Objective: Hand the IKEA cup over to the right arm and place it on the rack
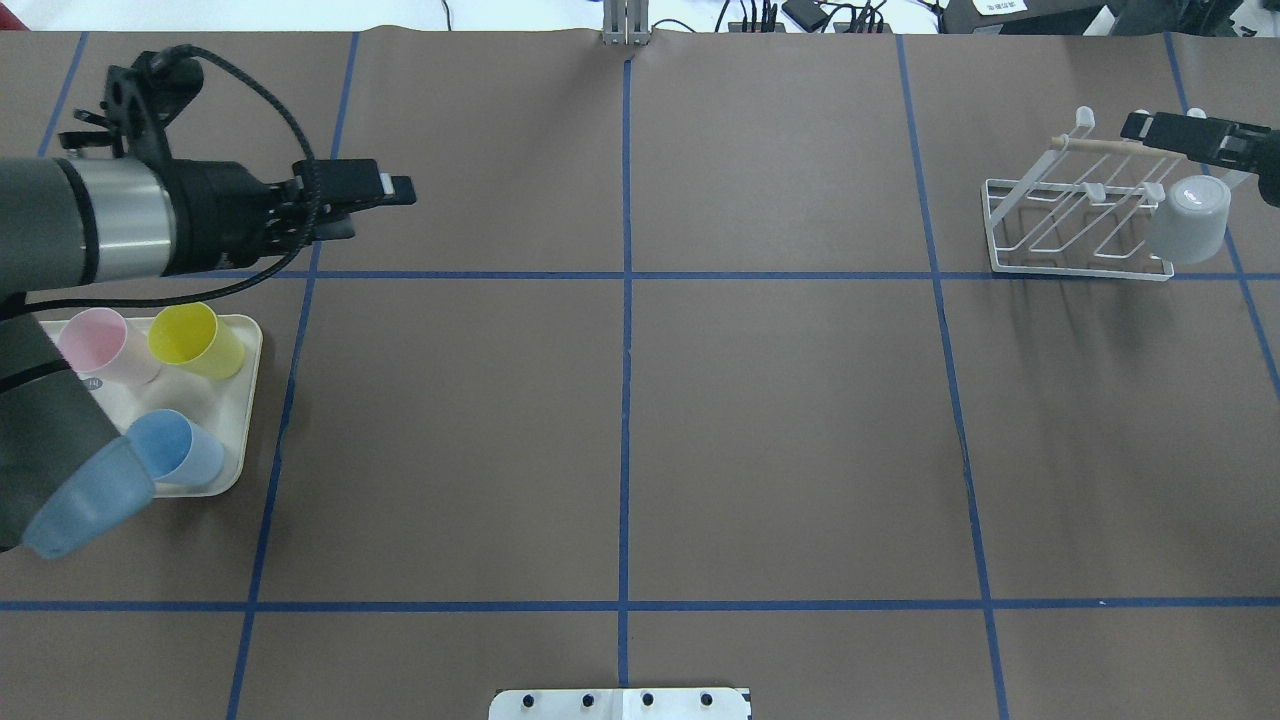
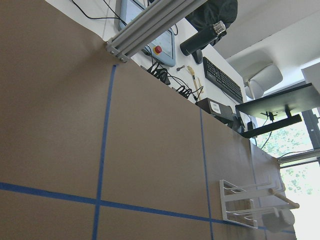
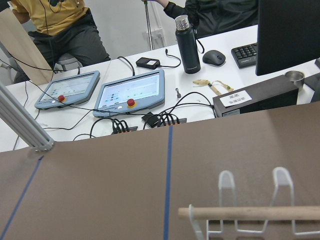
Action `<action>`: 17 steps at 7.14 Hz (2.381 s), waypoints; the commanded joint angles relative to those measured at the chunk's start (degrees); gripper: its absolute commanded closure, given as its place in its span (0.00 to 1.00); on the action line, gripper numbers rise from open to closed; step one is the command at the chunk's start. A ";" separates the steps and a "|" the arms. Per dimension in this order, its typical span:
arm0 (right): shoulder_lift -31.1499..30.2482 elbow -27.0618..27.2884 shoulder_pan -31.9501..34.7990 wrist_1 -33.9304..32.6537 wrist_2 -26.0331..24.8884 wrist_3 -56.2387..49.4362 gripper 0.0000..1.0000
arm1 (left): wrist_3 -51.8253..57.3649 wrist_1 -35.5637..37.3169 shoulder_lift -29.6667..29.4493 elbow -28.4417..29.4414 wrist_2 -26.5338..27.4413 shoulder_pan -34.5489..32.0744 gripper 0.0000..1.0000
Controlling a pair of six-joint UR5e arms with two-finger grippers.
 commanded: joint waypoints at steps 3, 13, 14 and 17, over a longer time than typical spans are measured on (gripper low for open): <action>10.14 -0.16 -3.46 -0.37 6.38 20.49 0.00 | 25.07 2.69 14.32 -0.10 -16.48 -13.52 0.01; 18.87 -1.92 -12.09 0.51 0.67 31.35 0.00 | 58.37 13.97 14.34 17.20 -17.22 -17.42 0.01; 18.87 -2.09 -12.18 0.51 0.58 31.35 0.00 | 58.37 13.96 14.34 17.48 -17.22 -17.34 0.01; 18.87 -2.18 -12.18 0.51 0.67 31.35 0.00 | 58.37 14.05 14.87 17.48 -17.04 -16.64 0.01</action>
